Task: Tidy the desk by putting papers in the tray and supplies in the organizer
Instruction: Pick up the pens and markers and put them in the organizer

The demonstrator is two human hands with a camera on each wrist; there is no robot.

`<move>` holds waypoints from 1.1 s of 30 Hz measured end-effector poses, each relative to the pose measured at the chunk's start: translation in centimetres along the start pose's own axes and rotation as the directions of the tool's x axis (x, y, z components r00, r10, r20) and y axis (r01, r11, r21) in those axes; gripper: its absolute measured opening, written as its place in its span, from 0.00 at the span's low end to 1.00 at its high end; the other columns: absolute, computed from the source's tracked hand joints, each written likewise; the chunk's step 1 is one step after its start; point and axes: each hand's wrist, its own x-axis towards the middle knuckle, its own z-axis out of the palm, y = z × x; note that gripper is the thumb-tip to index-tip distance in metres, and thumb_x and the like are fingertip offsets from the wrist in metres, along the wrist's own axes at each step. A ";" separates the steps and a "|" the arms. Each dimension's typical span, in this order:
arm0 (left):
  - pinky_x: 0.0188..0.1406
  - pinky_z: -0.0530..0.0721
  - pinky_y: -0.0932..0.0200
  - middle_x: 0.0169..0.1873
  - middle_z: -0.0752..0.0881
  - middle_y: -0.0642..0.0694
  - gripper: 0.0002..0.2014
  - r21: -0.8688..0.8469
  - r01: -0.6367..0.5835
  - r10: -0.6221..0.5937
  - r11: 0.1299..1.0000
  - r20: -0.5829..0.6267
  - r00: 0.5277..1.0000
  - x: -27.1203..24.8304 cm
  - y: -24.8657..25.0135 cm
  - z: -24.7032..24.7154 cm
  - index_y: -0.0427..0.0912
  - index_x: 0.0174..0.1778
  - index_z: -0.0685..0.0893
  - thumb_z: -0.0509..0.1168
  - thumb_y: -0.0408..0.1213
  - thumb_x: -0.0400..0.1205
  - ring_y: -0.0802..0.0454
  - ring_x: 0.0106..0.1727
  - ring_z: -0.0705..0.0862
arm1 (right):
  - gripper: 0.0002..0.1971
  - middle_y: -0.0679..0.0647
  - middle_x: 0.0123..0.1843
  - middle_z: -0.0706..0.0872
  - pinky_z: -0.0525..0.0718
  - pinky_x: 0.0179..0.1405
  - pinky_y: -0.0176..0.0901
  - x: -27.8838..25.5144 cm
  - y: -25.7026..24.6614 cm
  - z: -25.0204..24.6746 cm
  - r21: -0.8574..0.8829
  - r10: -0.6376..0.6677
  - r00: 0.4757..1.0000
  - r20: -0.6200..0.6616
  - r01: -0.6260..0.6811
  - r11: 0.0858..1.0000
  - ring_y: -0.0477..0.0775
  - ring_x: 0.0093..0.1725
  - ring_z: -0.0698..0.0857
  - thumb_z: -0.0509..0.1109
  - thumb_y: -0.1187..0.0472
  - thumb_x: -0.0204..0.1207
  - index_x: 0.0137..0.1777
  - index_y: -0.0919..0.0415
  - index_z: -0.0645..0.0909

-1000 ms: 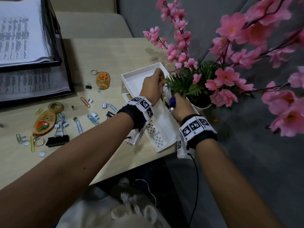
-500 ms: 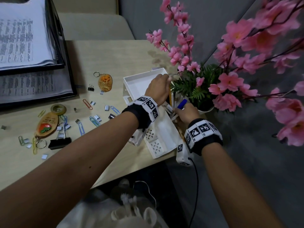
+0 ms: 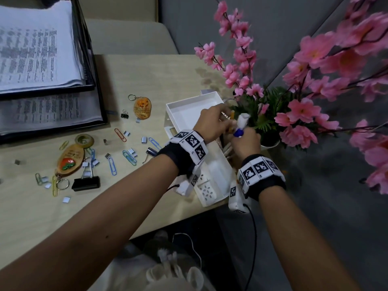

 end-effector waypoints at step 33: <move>0.30 0.78 0.66 0.29 0.83 0.44 0.07 -0.110 0.344 -0.352 0.933 -0.488 0.799 -18.3 -19.5 -23.4 0.38 0.42 0.84 0.60 0.29 0.81 0.65 0.25 0.79 | 0.10 0.62 0.51 0.88 0.81 0.56 0.49 -15.0 -19.3 17.4 0.084 -0.665 0.686 0.296 0.675 0.733 0.63 0.56 0.82 0.61 0.65 0.76 0.51 0.61 0.84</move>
